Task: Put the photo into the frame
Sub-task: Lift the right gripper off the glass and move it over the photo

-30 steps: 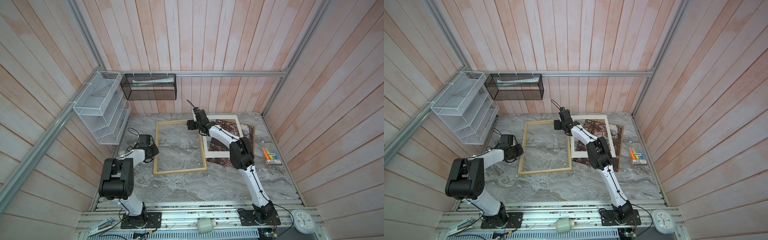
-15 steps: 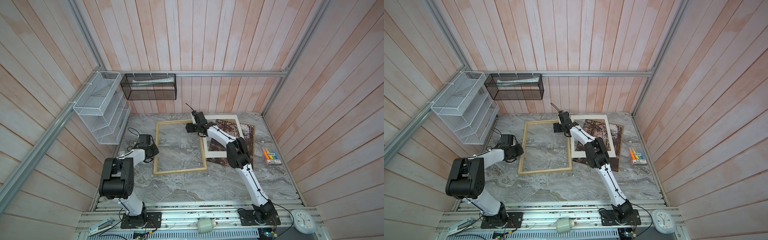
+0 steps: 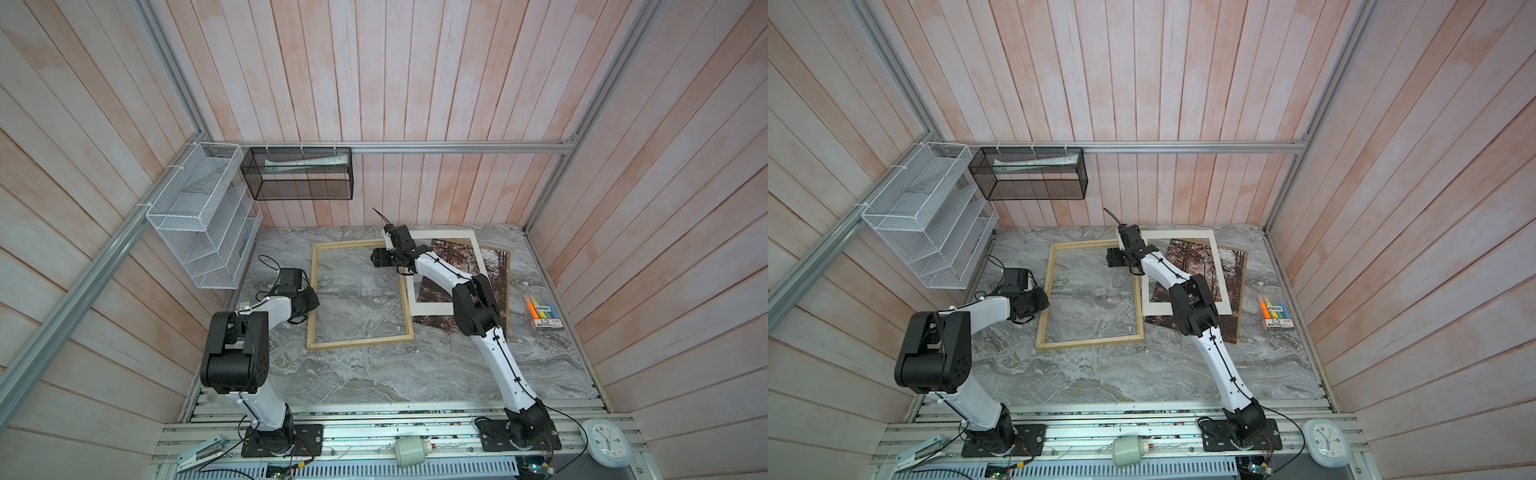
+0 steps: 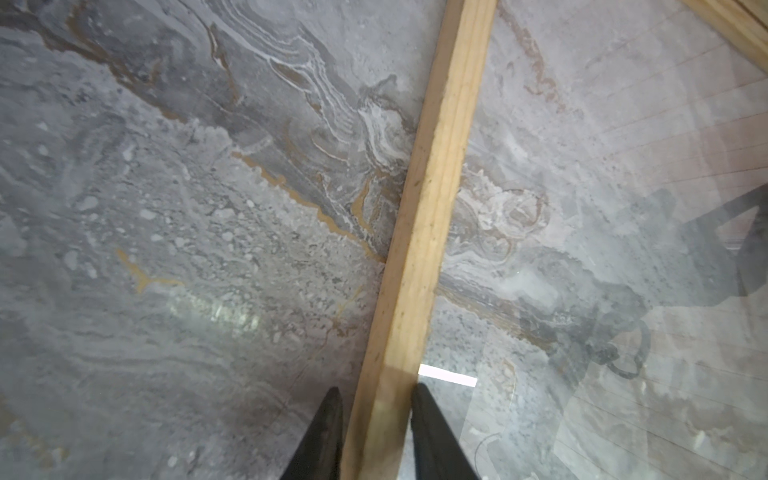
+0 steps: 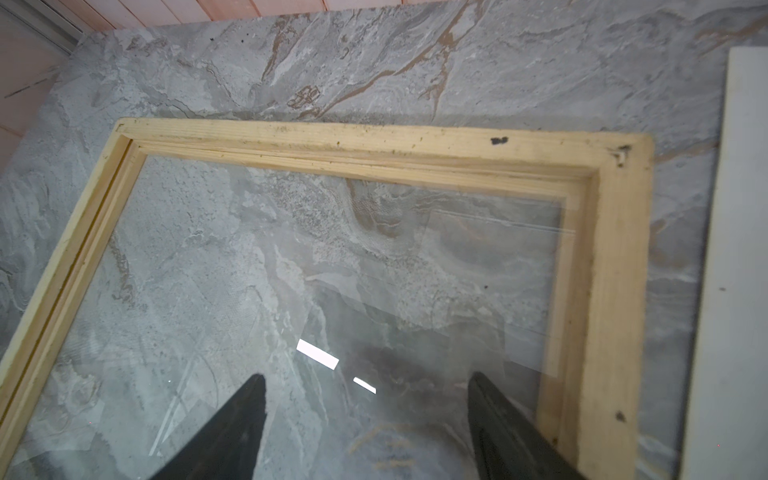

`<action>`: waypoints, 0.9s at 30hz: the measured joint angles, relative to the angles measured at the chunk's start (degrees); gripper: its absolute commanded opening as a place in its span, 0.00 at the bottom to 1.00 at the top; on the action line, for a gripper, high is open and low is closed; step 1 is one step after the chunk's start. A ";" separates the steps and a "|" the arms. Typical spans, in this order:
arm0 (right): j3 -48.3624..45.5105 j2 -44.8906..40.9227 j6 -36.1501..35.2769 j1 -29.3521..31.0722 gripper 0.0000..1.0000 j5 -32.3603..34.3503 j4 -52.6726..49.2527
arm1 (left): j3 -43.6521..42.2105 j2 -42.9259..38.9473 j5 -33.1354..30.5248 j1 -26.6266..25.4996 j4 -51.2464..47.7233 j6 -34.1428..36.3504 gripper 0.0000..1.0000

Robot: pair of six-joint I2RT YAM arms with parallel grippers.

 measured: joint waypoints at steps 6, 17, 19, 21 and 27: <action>0.00 0.33 0.44 -0.15 0.77 -1.18 0.17 | 1.29 1.64 0.66 0.00 -0.61 0.07 0.31; -2.60 0.35 0.96 -1.11 0.77 -7.96 5.14 | 4.83 4.42 1.70 0.50 -2.23 0.37 0.28; -4.50 -0.83 0.79 -1.29 0.77 -8.98 5.90 | 4.96 4.48 1.95 0.81 -2.34 0.59 0.27; -6.73 -2.36 0.31 -1.38 0.77 -9.64 6.08 | 5.01 4.52 2.12 1.29 -2.36 1.07 0.26; -14.40 -8.87 -0.92 -1.51 0.77 -9.79 6.56 | 5.01 4.52 2.10 2.78 -2.51 1.70 0.26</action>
